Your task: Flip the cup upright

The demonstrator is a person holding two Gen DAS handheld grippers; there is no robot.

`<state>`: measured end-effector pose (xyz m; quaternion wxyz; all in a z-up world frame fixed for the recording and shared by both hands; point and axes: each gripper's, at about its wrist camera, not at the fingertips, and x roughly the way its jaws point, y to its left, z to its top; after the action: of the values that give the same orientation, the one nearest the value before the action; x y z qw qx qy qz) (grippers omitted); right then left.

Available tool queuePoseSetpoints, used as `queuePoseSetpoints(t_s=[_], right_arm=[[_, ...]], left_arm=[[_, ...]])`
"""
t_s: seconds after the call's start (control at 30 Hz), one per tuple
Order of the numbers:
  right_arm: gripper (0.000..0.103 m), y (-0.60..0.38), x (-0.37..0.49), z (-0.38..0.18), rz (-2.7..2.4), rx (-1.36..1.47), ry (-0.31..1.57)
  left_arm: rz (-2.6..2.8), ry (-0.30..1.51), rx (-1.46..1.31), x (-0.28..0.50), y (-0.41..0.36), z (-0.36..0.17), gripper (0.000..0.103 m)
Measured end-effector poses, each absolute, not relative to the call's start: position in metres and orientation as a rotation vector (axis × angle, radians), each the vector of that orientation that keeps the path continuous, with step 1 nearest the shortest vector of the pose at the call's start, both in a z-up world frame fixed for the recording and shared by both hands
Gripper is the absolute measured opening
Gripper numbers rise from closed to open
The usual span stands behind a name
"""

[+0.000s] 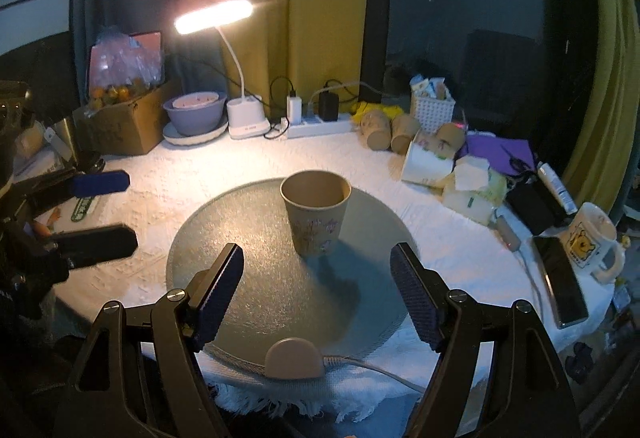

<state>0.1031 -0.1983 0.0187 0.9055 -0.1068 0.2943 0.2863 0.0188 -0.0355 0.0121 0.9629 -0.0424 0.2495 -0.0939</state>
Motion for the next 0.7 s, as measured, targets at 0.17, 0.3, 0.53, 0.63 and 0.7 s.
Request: queuePoseSetpoints(t_s=[0.17,0.3,0.53,0.63,0.7], right_arm=[[0.079,-0.203,0.094,0.032,0.593,-0.210,0.568],[0.079,-0.208,0.085,0.043,0.596,-0.205,0.534],[0.079,-0.215,0.069,0.061,0.597,-0.203,0.478],[0.079,-0.216,0.064,0.066,0.602,-0.204,0.462],[0.079,-0.215,0.060,0.070,0.606,-0.206,0.451]], left_arm=[[-0.171,0.437,-0.090,0.008,-0.035,0.028,0.091],[-0.161,0.394,-0.090,0.001,-0.035,0.038,0.091],[-0.164,0.341,-0.096,-0.012,-0.037,0.051,0.091],[-0.161,0.325,-0.087,-0.016,-0.039,0.054,0.091],[-0.158,0.314,-0.079,-0.020,-0.042,0.057,0.091]])
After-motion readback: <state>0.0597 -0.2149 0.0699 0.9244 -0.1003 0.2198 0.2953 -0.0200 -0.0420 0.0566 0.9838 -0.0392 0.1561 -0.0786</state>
